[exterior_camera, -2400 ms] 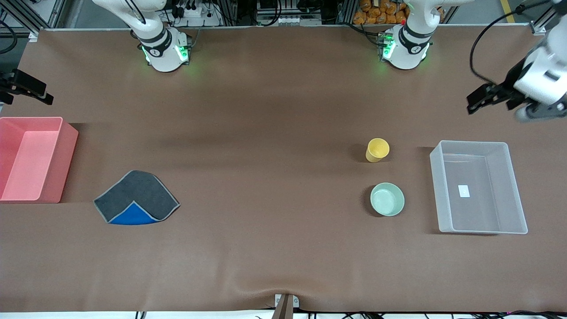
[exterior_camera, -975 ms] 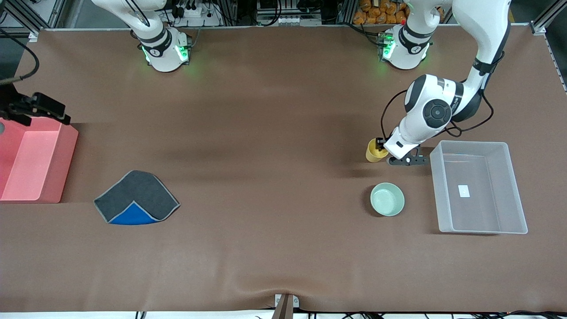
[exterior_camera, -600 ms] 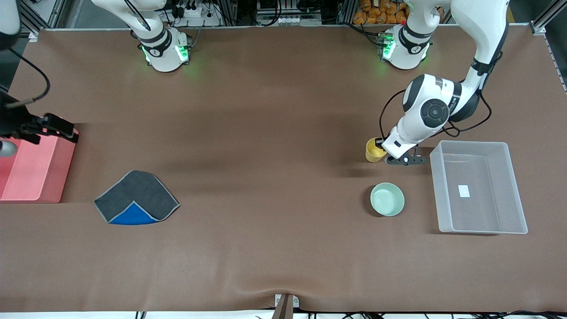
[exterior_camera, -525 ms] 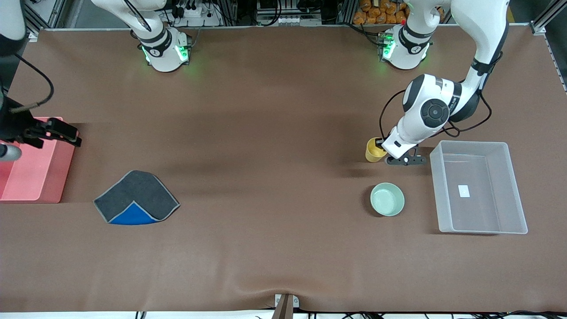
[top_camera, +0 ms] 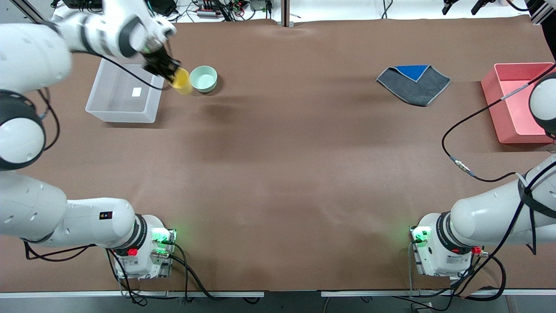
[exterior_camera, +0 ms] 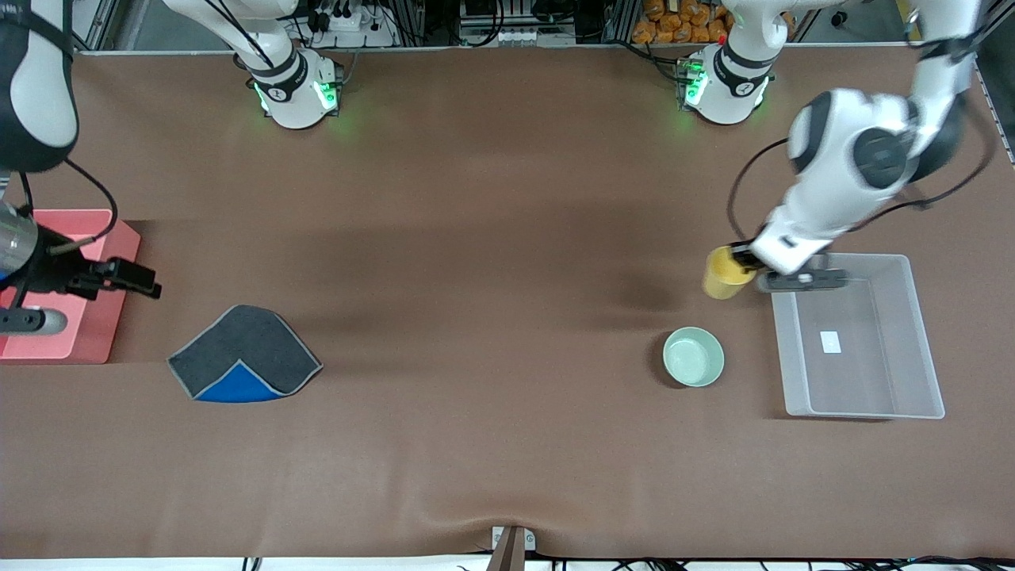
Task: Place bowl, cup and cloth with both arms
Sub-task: 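Carry the cup into the clear bin while the right gripper lowers to the cloth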
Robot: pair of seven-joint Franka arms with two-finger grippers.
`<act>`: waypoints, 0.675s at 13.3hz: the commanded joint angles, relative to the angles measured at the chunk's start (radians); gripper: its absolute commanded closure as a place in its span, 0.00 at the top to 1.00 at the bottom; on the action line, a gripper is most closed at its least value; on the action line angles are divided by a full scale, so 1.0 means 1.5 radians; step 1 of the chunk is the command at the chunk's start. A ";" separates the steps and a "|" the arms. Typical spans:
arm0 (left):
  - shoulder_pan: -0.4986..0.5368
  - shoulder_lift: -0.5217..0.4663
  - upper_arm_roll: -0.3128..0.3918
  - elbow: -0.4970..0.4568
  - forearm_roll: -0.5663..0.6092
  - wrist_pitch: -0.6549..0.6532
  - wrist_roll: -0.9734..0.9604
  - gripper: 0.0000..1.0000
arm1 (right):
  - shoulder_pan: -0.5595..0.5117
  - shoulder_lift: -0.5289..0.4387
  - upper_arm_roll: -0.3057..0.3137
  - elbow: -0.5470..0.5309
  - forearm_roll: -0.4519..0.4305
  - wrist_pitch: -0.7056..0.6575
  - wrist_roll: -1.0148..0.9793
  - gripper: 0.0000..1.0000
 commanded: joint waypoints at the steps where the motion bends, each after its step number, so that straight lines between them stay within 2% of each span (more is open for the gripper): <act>1: 0.108 0.026 -0.004 0.048 -0.008 -0.023 0.167 0.00 | -0.010 0.043 0.002 0.012 -0.022 0.032 -0.002 1.00; 4: 0.185 0.085 -0.002 0.091 -0.005 -0.023 0.279 0.00 | -0.023 0.094 0.002 0.010 -0.042 0.121 -0.012 1.00; 7: 0.236 0.168 0.001 0.121 -0.002 -0.023 0.362 0.00 | -0.036 0.130 0.003 0.011 -0.043 0.166 -0.112 1.00; 9: 0.250 0.208 0.001 0.133 0.042 -0.022 0.370 0.00 | -0.036 0.166 0.003 0.011 -0.043 0.184 -0.117 1.00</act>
